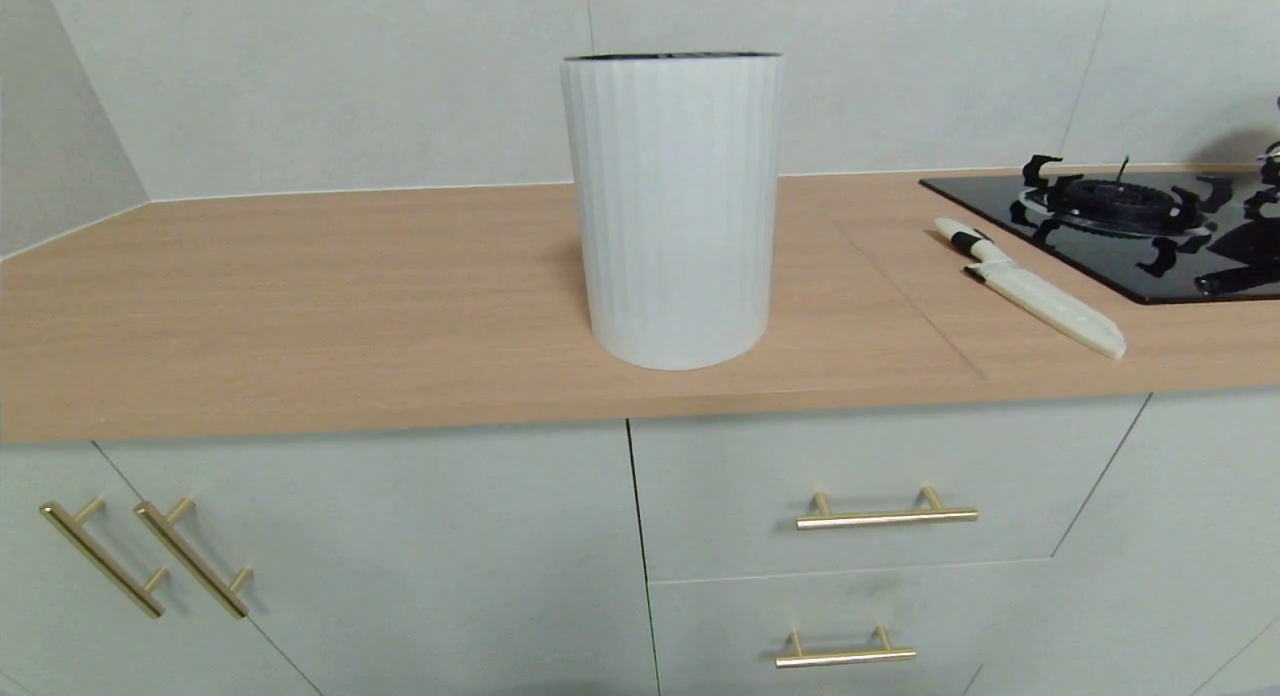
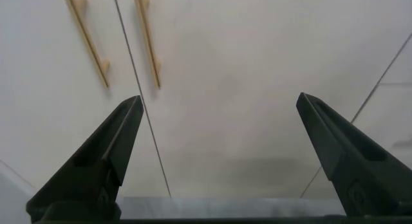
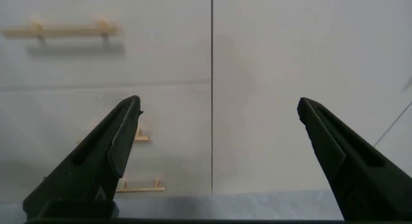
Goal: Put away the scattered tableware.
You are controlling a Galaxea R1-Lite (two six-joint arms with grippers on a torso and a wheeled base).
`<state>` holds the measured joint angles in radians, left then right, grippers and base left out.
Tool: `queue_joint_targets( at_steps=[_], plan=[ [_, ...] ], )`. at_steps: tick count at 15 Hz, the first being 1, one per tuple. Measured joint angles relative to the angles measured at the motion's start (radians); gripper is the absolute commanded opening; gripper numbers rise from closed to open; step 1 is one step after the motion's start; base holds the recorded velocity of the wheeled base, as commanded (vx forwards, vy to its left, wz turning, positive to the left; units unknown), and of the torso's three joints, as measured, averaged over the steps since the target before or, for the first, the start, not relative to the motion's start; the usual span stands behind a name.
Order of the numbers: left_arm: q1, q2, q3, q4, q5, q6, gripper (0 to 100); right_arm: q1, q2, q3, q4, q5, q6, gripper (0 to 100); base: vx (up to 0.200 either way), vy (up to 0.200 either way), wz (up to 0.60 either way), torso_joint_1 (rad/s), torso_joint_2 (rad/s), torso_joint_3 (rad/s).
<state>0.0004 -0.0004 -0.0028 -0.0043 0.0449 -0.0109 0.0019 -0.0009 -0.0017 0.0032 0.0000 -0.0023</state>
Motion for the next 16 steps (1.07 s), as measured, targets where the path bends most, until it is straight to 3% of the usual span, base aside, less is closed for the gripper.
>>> queue_joint_targets(
  at_steps=[16],
  plan=[
    [0.0, 0.0, 0.001, 0.002, 0.001, -0.001, 100, 0.0, 0.0, 0.0, 0.0, 0.0, -0.002, 100, 0.0, 0.0, 0.0, 0.162, -0.48, -0.317]
  ],
)
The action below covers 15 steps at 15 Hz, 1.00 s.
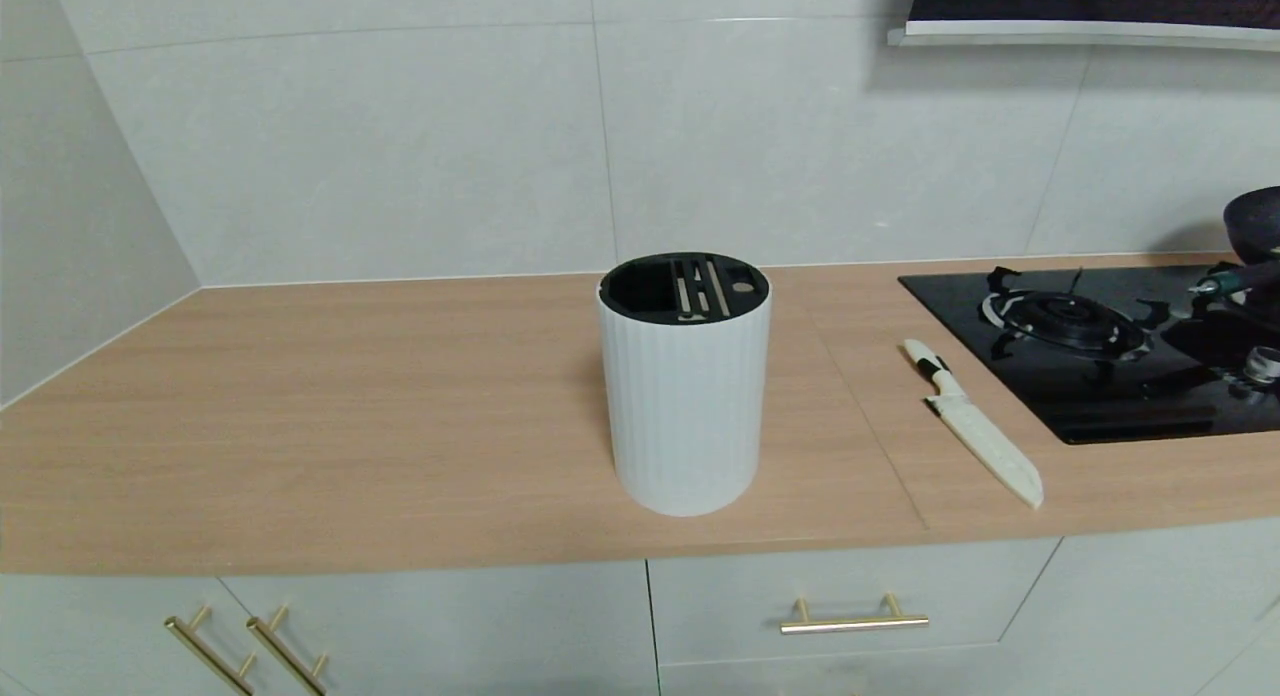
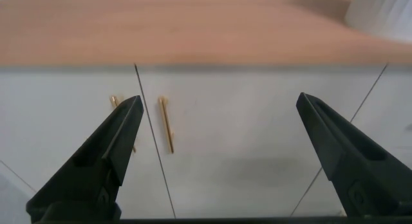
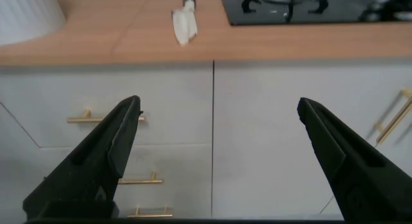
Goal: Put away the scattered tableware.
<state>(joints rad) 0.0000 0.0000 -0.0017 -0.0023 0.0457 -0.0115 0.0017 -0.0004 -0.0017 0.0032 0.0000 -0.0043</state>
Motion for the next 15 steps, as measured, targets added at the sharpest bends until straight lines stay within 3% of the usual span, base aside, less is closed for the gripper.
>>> queue_joint_targets(
  at_steps=[15],
  plan=[
    [0.0, 0.0, 0.0, 0.0, 0.0, 0.0, 100, -0.001, 0.0, 0.0, 0.0, 0.0, 0.001, 100, 0.0, 0.0, 0.0, 0.237, -0.53, -0.301]
  ],
)
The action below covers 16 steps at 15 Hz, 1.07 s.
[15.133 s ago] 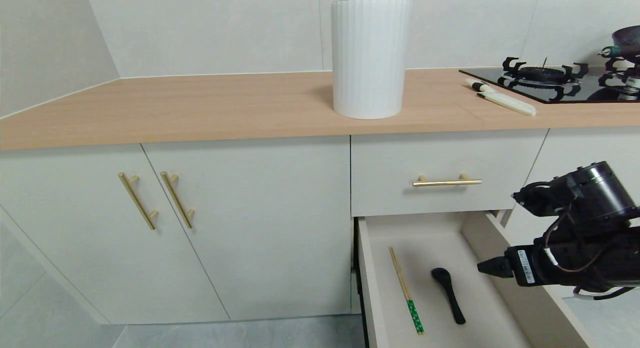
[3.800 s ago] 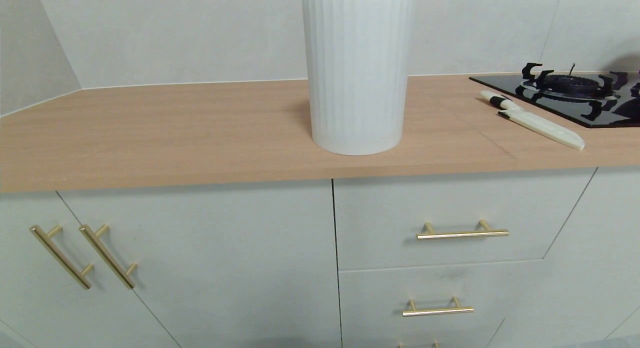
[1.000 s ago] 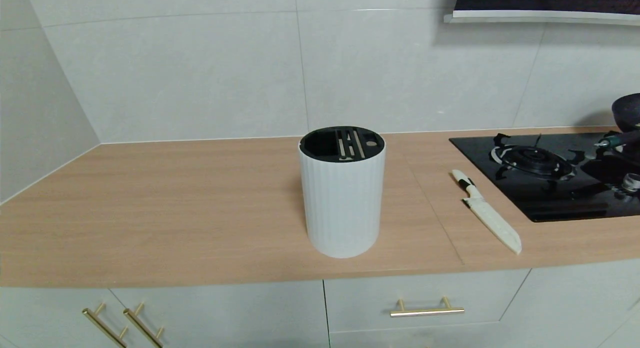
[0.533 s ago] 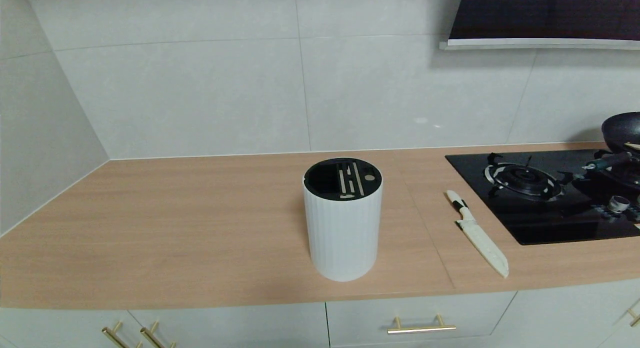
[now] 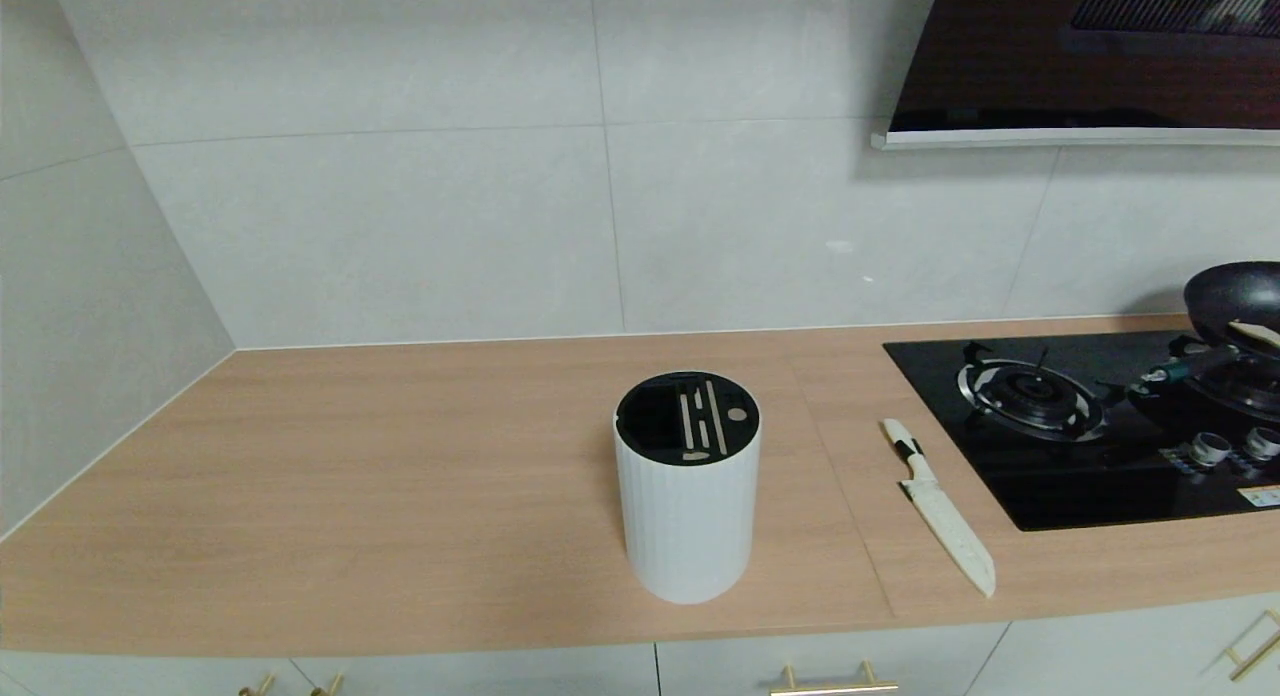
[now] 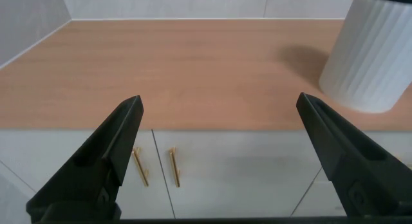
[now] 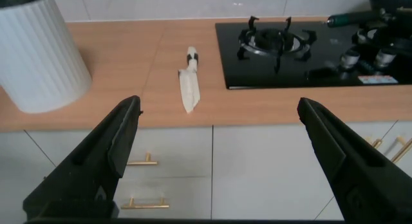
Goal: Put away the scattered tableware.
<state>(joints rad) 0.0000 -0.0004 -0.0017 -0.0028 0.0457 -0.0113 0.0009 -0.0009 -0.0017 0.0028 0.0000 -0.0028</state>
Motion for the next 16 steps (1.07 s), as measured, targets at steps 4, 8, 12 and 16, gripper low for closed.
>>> queue_joint_targets(
  at_steps=[4, 8, 12, 16],
  plan=[
    [0.0, 0.0, 0.0, 0.0, 0.0, 0.0, 100, 0.0, 0.0, 0.0, 0.0, -0.001, 0.0, 100, 0.0, 0.0, 0.0, 0.17, -0.37, -0.204],
    [0.0, 0.0, 0.0, 0.0, 0.0, 0.0, 100, 0.0, 0.0, 0.0, 0.0, -0.001, 0.0, 100, 0.0, 0.0, 0.0, 0.028, -0.06, -0.026],
    [0.0, 0.0, 0.0, 0.0, 0.0, 0.0, 100, 0.001, 0.003, -0.006, 0.0, 0.007, -0.015, 100, 0.0, 0.0, 0.0, 0.0, 0.0, 0.0],
    [0.0, 0.0, 0.0, 0.0, 0.0, 0.0, 100, 0.034, 0.157, -0.217, 0.005, 0.08, 0.03, 100, 0.0, 0.0, 0.0, 0.0, 0.0, 0.0]
  ],
)
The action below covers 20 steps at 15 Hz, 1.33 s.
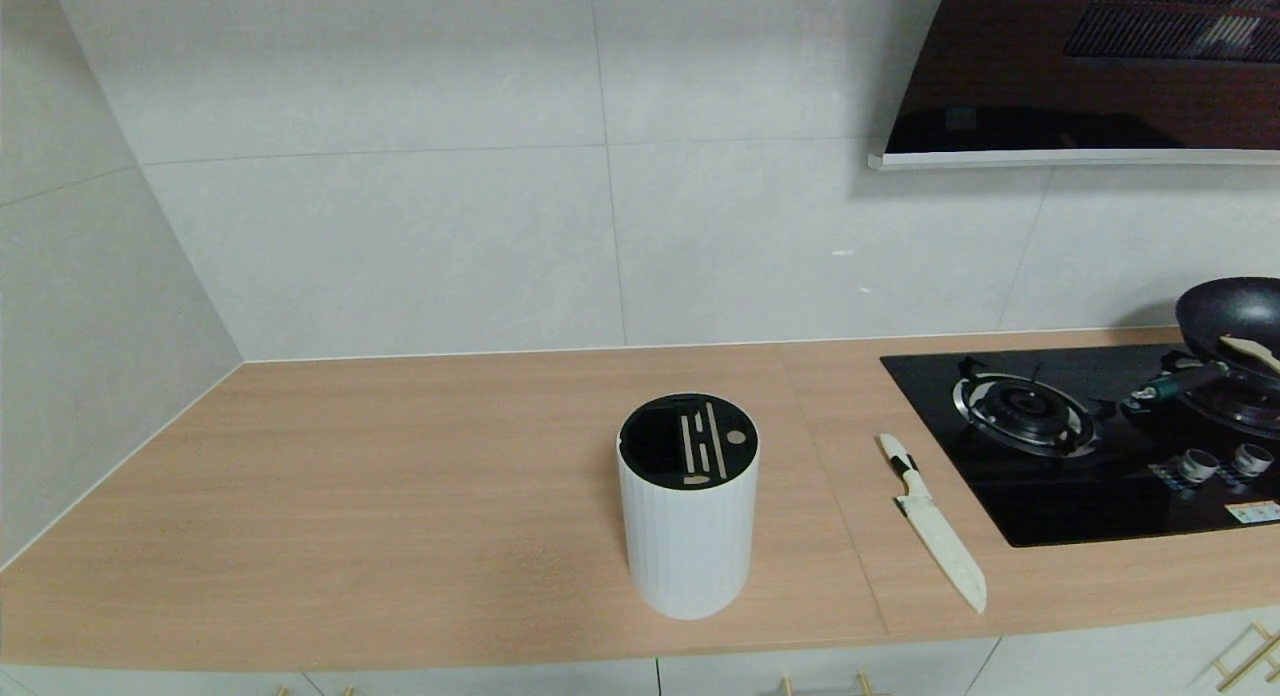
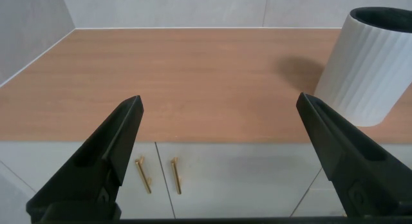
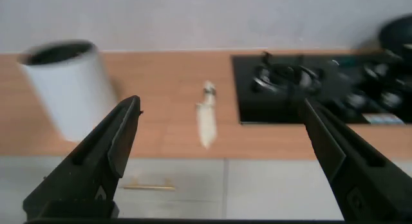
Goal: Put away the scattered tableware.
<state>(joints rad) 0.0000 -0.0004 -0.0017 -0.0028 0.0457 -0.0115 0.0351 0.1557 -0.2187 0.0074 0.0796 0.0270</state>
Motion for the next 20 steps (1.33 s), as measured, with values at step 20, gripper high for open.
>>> queue_joint_targets(
  at_steps=[20],
  plan=[
    [0.0, 0.0, 0.0, 0.0, -0.001, 0.002, 100, 0.147, 1.895, -0.685, -0.387, -0.074, -0.008, 100, 0.0, 0.0, 0.0, 0.0, 0.0, 0.0]
  ],
)
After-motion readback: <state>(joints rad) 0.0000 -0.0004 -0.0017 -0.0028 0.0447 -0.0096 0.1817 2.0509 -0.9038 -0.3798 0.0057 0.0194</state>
